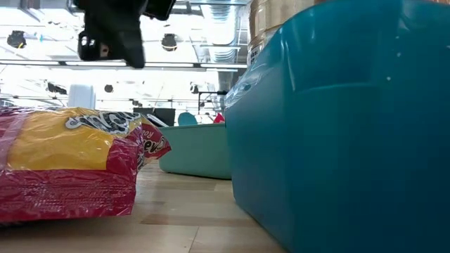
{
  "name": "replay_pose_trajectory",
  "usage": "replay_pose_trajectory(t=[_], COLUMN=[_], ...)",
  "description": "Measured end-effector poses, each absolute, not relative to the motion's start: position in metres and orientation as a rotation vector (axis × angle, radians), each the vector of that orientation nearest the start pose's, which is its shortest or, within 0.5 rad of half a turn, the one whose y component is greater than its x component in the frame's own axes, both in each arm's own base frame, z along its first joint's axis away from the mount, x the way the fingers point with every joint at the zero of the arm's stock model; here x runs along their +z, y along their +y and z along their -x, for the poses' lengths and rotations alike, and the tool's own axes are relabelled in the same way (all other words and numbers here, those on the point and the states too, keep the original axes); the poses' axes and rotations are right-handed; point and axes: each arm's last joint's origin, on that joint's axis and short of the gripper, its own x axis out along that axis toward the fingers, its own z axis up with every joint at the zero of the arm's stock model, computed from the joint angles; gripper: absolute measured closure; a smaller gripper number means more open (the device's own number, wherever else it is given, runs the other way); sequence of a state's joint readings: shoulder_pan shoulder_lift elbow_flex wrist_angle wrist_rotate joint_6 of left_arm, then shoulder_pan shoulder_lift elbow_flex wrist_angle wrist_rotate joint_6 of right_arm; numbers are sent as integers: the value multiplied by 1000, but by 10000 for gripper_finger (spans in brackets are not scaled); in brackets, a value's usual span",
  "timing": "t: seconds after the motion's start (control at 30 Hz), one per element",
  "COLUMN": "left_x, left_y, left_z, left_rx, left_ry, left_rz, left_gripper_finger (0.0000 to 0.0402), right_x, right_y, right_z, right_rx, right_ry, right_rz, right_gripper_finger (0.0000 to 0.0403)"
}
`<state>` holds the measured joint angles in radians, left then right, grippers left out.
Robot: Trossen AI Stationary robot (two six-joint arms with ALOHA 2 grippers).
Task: Pick & Place Food Item
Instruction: Put the red noodle pack into the transparent bin
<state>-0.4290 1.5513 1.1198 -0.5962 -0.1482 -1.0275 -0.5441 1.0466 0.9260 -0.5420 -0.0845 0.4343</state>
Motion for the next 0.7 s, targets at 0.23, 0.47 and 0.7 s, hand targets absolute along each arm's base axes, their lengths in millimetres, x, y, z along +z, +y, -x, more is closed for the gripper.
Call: replay_pose_trajectory(t=[0.23, 0.47, 0.7], left_x=[221, 209, 194], left_y=[-143, -153, -154], left_z=[-276, -264, -255], left_rx=[261, 149, 16], left_ry=[1116, 1178, 1230], left_rz=[527, 329, 170], left_gripper_finger=[401, 401, 399], right_x=[302, 303, 303], right_y=[-109, -109, -109], right_z=[-185, -185, -185], right_rx=[-578, -578, -578], right_ry=[536, 533, 534], right_rz=[-619, -619, -619], right_gripper_finger=[301, 301, 301])
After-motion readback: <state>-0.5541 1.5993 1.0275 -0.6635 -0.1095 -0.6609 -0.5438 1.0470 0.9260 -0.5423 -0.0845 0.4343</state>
